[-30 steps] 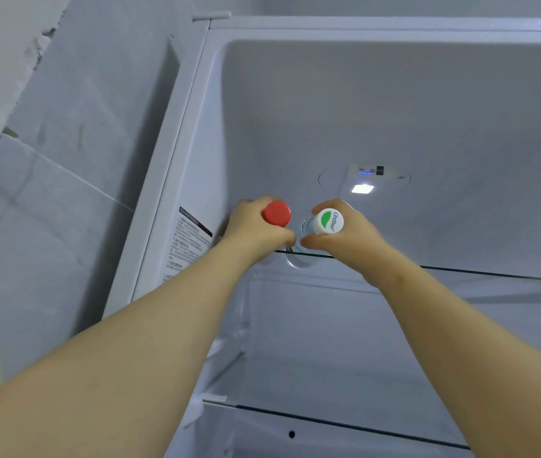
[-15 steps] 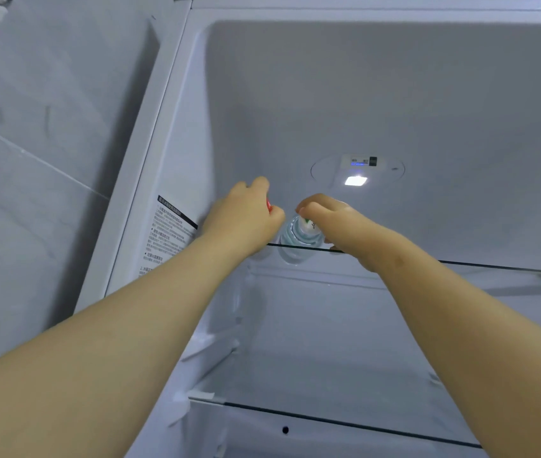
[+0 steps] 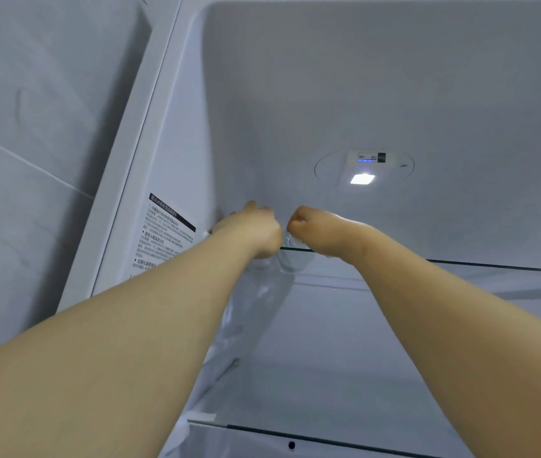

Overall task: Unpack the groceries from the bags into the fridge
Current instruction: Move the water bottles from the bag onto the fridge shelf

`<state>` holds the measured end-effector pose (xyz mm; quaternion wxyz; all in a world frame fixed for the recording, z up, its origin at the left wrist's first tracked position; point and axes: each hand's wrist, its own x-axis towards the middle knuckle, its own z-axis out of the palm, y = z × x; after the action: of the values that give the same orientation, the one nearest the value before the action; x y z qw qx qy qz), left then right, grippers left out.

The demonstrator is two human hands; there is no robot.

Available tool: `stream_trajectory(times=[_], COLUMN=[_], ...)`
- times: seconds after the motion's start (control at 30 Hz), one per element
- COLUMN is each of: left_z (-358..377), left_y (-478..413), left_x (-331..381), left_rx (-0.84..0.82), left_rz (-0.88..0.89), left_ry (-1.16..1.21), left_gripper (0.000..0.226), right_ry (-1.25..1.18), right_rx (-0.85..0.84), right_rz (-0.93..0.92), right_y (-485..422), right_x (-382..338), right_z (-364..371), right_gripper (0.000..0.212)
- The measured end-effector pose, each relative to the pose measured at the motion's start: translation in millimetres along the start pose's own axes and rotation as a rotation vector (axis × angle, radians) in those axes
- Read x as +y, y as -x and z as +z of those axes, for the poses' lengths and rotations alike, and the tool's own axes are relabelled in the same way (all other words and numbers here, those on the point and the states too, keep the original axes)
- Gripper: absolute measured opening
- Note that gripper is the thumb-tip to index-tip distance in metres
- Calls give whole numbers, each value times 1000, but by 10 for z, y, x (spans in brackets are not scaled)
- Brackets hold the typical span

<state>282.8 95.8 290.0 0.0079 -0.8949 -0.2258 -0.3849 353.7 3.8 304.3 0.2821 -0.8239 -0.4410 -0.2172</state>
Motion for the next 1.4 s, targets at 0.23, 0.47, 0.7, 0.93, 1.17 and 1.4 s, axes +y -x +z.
stream_trajectory(times=[0.23, 0.47, 0.7, 0.93, 1.17, 1.4], left_z=[-56, -69, -44, 62, 180, 227], left_y=[-87, -160, -203, -266, 36, 491], left_x=[71, 63, 54, -14, -12, 26], left_rx=[-116, -183, -208, 0, 306, 363], left_rz=[47, 24, 2, -109, -26, 24], left_ry=[-255, -279, -203, 30, 126, 292], left_gripper=[28, 25, 23, 19, 25, 21], right_ry=[113, 178, 169, 41, 89, 85], right_rx=[-89, -142, -129, -11, 266, 397], right_rz=[4, -16, -63, 13, 47, 5], right_y=[-91, -196, -185, -204, 52, 567], right_x=[12, 13, 39, 27, 56, 141], right_z=[-1, 16, 13, 31, 83, 128], right_gripper=[33, 33, 37, 22, 20, 36])
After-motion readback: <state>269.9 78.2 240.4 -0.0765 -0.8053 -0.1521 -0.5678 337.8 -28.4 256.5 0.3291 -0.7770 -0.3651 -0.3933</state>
